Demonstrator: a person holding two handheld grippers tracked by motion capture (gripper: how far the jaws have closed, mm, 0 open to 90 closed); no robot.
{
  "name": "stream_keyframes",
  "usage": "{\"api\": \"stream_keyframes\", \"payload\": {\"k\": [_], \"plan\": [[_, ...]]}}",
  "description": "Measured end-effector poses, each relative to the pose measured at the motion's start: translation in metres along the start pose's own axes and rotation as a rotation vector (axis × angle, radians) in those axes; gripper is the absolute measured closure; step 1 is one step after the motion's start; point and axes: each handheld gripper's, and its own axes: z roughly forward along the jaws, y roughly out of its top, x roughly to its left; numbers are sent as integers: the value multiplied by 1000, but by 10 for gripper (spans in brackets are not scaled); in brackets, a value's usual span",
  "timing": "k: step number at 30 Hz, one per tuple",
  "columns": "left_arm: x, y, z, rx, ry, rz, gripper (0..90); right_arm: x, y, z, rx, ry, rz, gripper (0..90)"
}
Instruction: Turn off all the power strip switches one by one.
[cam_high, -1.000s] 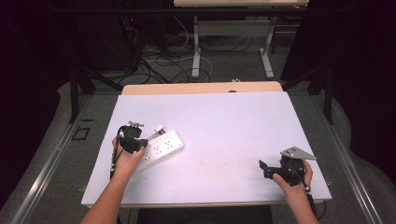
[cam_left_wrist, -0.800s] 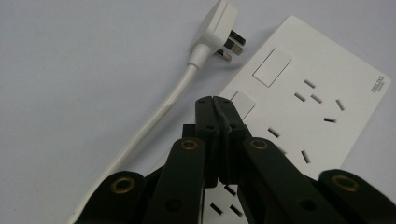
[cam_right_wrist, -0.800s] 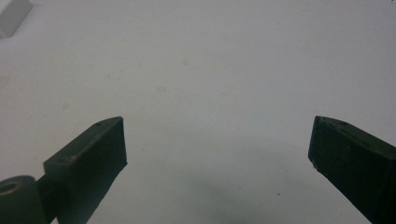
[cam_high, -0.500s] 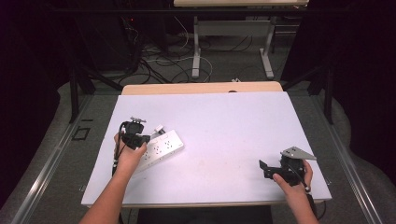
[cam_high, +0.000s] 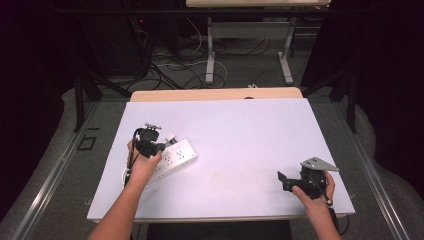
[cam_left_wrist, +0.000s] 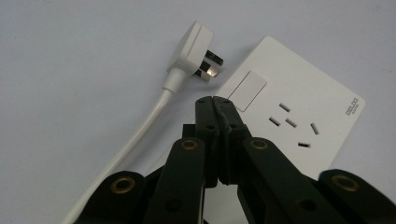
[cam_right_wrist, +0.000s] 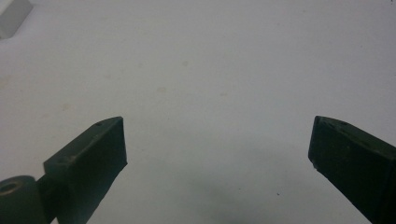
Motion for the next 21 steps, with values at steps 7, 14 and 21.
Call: {"api": "stream_keyframes", "payload": {"k": [7, 14, 21], "plan": [[-2, 3, 4, 9, 1, 8, 899, -1, 0, 0, -3, 0, -8, 37], [-5, 4, 8, 21, -2, 11, 899, -1, 0, 0, -3, 0, -7, 37], [-7, 6, 13, 27, 3, 6, 899, -1, 0, 0, -3, 2, -6, 37]]}}
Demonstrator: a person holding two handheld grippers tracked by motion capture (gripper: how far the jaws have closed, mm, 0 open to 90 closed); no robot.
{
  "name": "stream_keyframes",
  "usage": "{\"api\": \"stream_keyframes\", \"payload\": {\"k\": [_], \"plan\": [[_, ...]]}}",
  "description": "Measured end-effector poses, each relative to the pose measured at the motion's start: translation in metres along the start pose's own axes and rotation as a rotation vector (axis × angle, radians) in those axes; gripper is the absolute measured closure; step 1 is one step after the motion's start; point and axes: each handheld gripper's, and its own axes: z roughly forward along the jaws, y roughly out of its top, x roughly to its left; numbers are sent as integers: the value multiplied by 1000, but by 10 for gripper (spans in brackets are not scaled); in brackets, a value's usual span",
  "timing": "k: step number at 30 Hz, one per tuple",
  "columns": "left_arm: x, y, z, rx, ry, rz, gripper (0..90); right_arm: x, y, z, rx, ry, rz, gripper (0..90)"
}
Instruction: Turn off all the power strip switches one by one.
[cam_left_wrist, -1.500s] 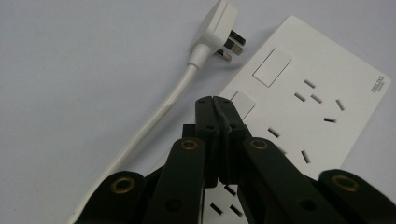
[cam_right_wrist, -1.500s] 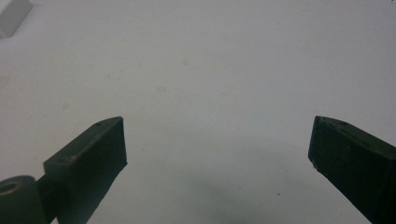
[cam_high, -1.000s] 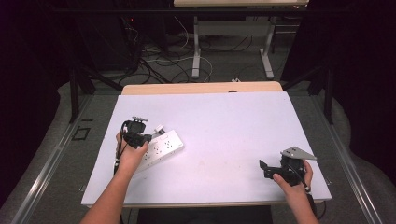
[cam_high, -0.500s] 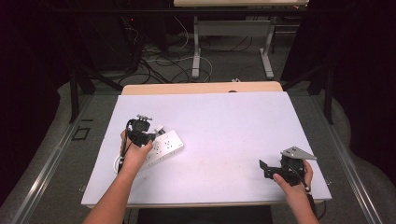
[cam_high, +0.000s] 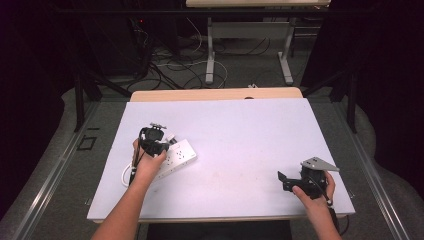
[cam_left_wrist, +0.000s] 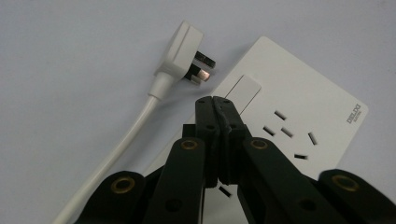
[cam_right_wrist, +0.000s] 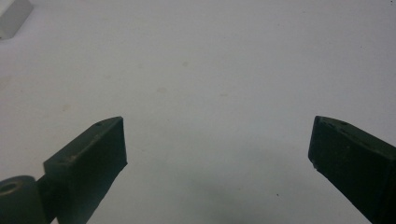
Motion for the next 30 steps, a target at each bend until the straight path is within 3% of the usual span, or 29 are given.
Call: {"api": "stream_keyframes", "payload": {"k": [13, 30], "plan": [[0, -1, 5, 13, 6, -23, 898, 0, 0, 0, 1, -3, 4, 37], [0, -1, 5, 19, 3, -12, 898, 0, 0, 0, 0, 1, -3, 37]]}}
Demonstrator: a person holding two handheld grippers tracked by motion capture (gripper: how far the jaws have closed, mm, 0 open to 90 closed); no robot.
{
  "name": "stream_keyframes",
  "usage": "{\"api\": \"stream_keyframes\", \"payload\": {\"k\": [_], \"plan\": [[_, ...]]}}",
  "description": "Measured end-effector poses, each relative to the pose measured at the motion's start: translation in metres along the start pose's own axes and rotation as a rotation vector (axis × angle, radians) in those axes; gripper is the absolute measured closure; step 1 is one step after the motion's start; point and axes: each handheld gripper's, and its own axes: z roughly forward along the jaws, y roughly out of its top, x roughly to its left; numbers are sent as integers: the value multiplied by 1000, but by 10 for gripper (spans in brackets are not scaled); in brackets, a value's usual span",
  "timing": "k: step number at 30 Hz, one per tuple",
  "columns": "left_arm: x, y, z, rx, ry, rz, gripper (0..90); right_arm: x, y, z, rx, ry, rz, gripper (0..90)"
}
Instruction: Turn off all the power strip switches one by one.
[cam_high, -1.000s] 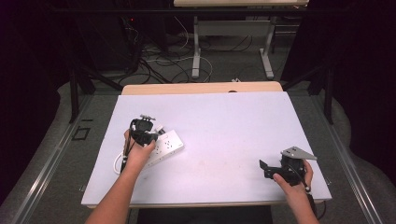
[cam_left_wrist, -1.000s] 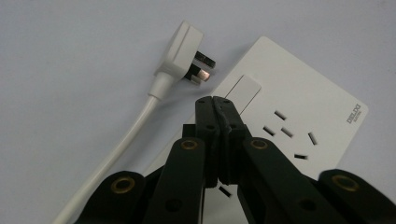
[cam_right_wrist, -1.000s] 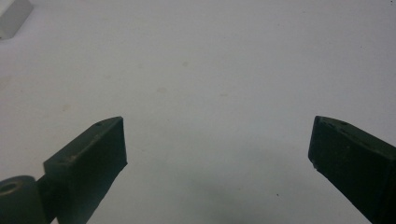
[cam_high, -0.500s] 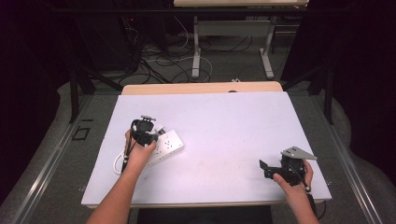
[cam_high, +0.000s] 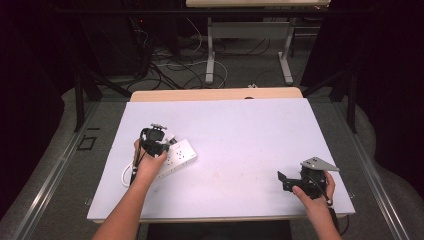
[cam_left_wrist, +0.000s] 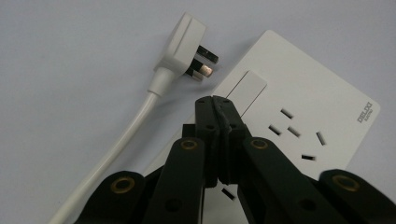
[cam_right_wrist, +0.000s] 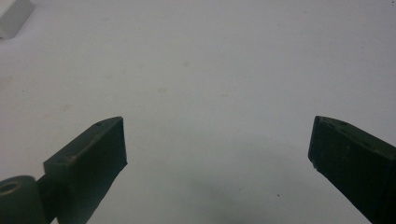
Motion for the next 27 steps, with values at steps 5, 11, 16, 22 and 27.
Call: {"api": "stream_keyframes", "payload": {"k": [5, 11, 16, 22, 27], "plan": [[-1, 0, 0, -3, 4, 4, 898, 0, 0, 0, 0, 0, 3, 37], [-1, 0, 0, 0, 5, 15, 899, 1, 0, 0, 3, -1, 6, 37], [-1, 0, 3, 6, 8, 16, 900, 1, 0, 0, 1, 1, 6, 37], [-1, 0, 3, 5, 8, 19, 900, 0, 0, 0, 0, -1, 3, 37], [-2, 0, 3, 5, 12, 15, 900, 0, 0, 0, 0, 0, -1, 37]]}}
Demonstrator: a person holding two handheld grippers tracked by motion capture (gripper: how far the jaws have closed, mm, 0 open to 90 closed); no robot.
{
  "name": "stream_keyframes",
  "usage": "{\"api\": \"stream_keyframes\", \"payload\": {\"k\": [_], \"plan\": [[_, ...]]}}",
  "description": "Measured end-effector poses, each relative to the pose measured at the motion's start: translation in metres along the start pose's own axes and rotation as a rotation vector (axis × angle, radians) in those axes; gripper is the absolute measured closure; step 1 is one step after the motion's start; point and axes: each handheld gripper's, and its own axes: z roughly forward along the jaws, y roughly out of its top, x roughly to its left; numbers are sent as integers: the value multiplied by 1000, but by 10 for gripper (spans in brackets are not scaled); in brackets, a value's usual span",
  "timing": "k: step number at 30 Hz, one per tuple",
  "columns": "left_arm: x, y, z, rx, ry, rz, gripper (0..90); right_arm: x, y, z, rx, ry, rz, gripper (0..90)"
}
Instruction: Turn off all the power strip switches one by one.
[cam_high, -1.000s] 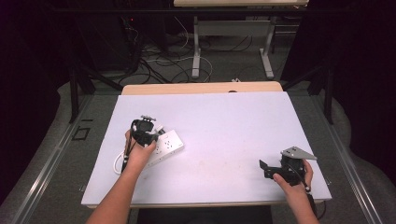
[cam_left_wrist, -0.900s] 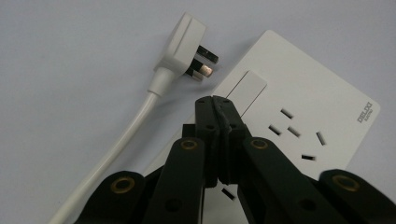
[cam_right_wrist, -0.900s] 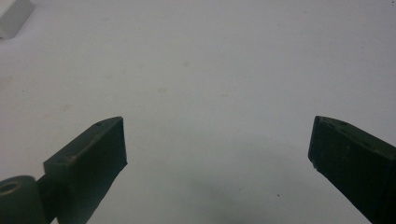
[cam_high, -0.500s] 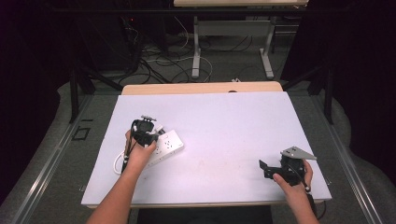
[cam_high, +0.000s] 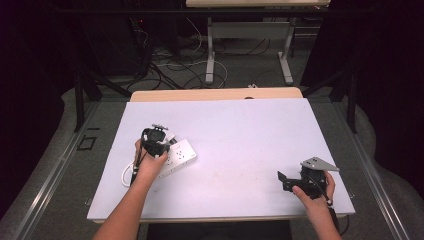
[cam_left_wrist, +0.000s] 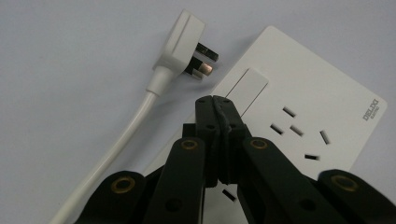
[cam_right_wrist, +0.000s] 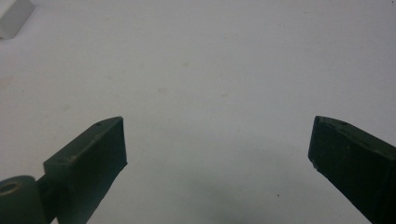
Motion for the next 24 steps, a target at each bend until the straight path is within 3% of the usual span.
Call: {"api": "stream_keyframes", "payload": {"k": [14, 24], "plan": [[-1, 2, -1, 23, 4, 2, 900, 0, 0, 0, 2, 1, 6, 37], [-2, 6, -4, -1, -3, -3, 898, 0, 0, 0, -4, -5, 9, 37]]}}
